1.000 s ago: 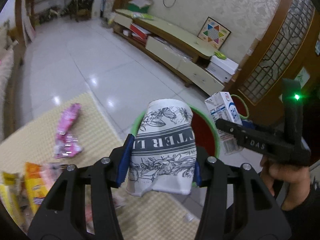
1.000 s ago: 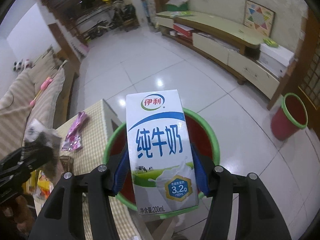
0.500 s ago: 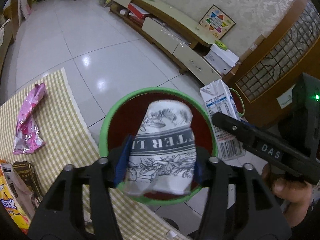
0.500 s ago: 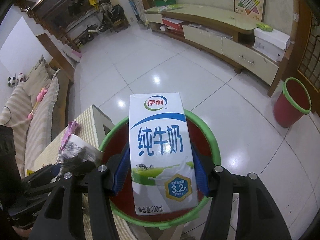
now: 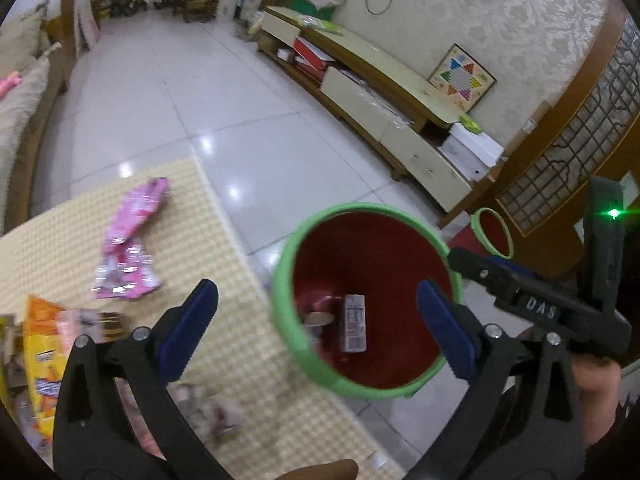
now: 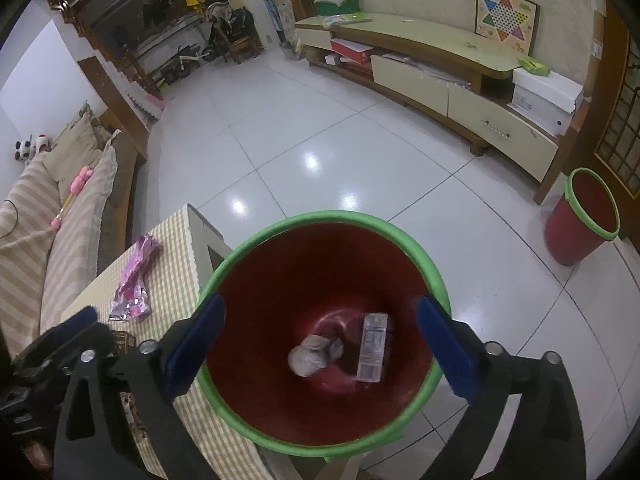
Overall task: Collect trash
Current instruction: 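Grasp the yellow wrapper with the left tool while the right tool grasps the pink snack box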
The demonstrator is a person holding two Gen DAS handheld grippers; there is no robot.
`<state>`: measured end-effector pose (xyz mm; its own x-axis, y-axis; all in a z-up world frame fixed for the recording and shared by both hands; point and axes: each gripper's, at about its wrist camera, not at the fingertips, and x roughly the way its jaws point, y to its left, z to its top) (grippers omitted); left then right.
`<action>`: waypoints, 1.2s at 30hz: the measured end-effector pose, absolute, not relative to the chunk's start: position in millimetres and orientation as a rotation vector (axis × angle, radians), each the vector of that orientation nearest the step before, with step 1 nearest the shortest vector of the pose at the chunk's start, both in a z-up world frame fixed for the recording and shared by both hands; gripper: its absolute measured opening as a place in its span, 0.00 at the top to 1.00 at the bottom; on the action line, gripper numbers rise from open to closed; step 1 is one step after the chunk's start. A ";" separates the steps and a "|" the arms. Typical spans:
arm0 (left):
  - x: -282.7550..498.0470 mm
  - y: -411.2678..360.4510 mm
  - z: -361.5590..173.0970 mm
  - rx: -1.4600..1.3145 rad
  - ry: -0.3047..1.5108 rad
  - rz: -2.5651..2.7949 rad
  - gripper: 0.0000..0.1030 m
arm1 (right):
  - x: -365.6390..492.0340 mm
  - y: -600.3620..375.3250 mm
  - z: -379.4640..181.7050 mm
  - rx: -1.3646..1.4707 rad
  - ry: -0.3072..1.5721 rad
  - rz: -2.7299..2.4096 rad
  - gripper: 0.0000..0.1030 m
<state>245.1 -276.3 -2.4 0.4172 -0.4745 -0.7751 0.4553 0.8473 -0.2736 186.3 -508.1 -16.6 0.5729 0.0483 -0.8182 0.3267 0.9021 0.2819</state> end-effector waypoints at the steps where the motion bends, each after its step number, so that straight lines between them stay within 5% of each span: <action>1: 242.7 -268.0 0.2 -0.017 0.972 -0.568 0.05 | 186.2 -504.1 -15.7 0.427 0.952 -0.160 0.09; 23: 183.7 -62.4 36.1 -0.033 0.917 -0.242 0.05 | 178.0 -330.3 5.0 0.210 0.949 0.110 0.09; 36: 188.7 8.3 -7.5 -0.010 1.008 -0.149 0.05 | 194.8 -227.4 -12.3 0.142 1.005 0.254 0.09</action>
